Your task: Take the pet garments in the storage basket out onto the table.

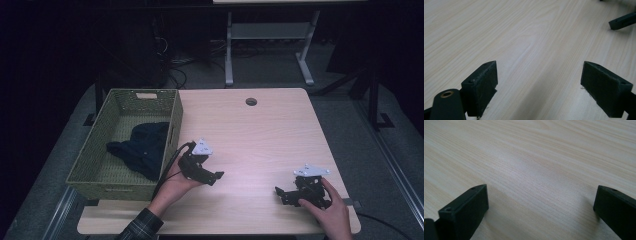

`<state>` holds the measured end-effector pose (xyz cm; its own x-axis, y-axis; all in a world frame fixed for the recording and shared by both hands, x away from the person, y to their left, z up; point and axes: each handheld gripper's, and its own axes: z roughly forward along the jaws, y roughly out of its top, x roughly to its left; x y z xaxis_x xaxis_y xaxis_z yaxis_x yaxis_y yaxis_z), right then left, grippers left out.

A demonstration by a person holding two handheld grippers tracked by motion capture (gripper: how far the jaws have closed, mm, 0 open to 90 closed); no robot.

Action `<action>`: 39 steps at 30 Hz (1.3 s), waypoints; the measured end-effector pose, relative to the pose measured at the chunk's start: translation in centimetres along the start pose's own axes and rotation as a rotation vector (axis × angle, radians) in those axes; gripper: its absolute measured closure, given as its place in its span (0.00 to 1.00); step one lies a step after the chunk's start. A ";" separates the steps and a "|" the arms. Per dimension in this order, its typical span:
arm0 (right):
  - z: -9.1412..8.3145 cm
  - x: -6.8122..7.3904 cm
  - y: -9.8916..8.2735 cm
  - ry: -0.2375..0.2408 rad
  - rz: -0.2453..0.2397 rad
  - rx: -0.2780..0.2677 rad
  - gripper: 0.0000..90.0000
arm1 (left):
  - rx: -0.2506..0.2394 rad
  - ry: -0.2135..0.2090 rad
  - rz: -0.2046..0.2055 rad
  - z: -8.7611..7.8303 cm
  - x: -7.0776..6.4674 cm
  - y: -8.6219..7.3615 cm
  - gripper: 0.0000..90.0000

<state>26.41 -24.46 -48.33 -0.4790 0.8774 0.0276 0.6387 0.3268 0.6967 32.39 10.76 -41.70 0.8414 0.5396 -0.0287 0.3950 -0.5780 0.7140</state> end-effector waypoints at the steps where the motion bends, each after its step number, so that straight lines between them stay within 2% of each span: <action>1: 0.0 0.0 0.0 0.000 0.000 0.000 0.00 | 0.005 0.001 0.002 -0.1 0.0 0.0 0.15; 7: 0.0 0.0 0.0 0.000 0.002 -0.001 0.00 | 0.015 -0.002 0.004 -0.4 0.0 0.4 0.15; 22: 0.0 0.0 0.0 0.000 0.003 -0.001 0.00 | 0.000 -0.001 0.009 -1.5 0.2 1.9 0.15; 39: 0.0 0.0 0.0 0.000 0.003 -0.001 0.00 | -0.025 -0.001 -0.005 -3.8 1.8 3.2 0.15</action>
<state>26.41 -24.45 -48.33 -0.4772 0.8783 0.0296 0.6394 0.3240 0.6973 33.78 12.23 -36.82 0.8399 0.5418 -0.0329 0.3898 -0.5598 0.7313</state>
